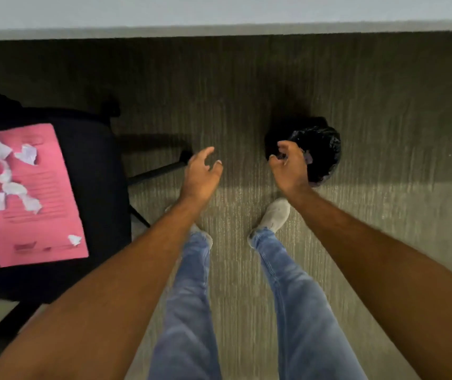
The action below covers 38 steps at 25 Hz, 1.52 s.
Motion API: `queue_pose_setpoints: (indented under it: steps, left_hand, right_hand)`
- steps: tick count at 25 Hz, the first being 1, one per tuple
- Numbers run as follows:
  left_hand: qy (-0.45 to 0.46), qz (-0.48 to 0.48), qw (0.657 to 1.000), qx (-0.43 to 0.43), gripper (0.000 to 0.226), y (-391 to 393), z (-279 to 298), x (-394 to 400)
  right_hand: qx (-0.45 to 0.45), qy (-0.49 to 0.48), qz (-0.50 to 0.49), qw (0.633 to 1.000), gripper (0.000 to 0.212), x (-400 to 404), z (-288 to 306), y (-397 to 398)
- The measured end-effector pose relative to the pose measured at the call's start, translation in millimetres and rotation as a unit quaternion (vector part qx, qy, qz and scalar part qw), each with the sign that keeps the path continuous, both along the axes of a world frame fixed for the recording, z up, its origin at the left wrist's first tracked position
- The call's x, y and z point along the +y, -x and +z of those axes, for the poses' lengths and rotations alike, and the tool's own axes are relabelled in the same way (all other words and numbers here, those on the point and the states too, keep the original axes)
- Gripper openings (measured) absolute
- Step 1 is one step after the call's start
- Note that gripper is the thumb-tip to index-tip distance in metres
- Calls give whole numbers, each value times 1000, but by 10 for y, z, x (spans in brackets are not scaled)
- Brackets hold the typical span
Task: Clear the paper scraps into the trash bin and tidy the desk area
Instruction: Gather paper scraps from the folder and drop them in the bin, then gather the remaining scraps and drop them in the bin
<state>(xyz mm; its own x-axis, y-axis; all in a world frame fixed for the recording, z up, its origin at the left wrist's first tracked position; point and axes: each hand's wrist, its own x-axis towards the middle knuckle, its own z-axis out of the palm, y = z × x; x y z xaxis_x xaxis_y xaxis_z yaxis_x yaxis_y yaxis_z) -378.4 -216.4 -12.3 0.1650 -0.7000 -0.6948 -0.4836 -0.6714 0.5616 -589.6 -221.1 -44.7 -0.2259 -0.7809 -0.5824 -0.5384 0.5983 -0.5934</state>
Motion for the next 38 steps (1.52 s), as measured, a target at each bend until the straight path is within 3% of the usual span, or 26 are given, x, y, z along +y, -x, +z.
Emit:
queue_pose_setpoints:
  steps: [7, 11, 17, 21, 26, 31, 34, 38]
  left_hand:
    - [91, 88, 991, -41, 45, -1499, 445, 654]
    - [142, 105, 972, -153, 44, -2158, 478, 1129]
    - [33, 65, 952, -296, 67, -2869, 270, 1656]
    - [-8, 55, 961, -269, 70, -3097, 93, 1860]
    - [35, 87, 977, -191, 43, -3333, -69, 1975]
    - [28, 64, 977, -202, 17, -3651, -127, 1936]
    - [65, 154, 951, -259, 12, -3920, -129, 1885]
    - [115, 197, 922, -313, 10, -4337, -199, 1682]
  right_hand:
    - [-44, 31, 171, 984, 45, -80, 510, -1454]
    - [-58, 56, 254, 964, 46, -52, 578, -2337]
    - [-75, 67, 364, 926, 51, 88, 539, -3571]
    - [-77, 69, 419, 902, 57, 135, 493, -4149]
    - [-55, 93, 455, 884, 61, 37, 411, -4754]
    - [-11, 136, 446, 884, 76, -70, 293, -5212]
    - [83, 140, 511, 844, 106, -111, 228, -5424]
    - [191, 148, 652, 718, 143, -166, 192, -5664]
